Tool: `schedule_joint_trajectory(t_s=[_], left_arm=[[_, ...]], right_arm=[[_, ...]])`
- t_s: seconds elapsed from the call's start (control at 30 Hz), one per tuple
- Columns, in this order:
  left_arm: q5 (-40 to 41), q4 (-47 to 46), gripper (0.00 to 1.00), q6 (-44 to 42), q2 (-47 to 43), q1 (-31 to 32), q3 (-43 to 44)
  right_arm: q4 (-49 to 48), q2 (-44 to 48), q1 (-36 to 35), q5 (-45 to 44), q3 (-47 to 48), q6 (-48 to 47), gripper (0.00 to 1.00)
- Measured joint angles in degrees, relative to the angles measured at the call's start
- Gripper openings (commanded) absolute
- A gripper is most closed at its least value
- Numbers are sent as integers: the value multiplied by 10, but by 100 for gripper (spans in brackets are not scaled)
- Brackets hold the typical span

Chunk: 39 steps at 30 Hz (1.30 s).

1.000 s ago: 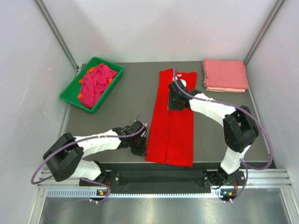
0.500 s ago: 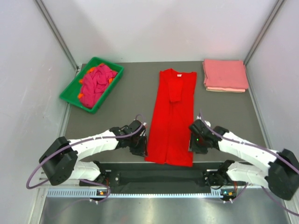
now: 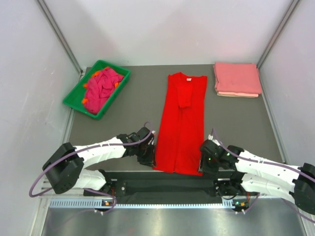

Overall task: Fold and stack the t-shirts
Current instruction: Fold the tshirt

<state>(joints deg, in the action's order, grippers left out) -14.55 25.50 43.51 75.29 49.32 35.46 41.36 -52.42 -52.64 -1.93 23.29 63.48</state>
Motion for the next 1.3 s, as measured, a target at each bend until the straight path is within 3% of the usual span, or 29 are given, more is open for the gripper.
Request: schedule_joint_trajectory(t_s=[0.23,0.3,0.33,0.37,0.43,0.73,0.97,1.17,1.3], left_arm=[[-2,0,21,5,4,2,-5],[-2,-1,12,8,4,2,-7],[-2,-1,6,10,4,2,-7],[-2,-1,0,13,4,2,-8],[-5,-2,0,17,4,2,-10],[-3,11,0,29,-3,2,21],[20,28,0,10,73,-5,139],[38,71,0,-32,147,-35,249],[54,97,16,-59,128,-37,252]], right_arm=[[-1,1,-21,-9,-1,31,34],[-1,6,-26,-10,-1,37,31],[-1,10,-29,-11,-1,40,26],[-1,14,-31,-12,-1,43,14],[-2,27,-35,-14,-3,52,0],[36,76,-38,-57,17,63,0],[57,-3,-30,-127,106,6,0],[48,-69,38,-143,168,-84,0],[40,-70,43,-131,176,-106,0]])
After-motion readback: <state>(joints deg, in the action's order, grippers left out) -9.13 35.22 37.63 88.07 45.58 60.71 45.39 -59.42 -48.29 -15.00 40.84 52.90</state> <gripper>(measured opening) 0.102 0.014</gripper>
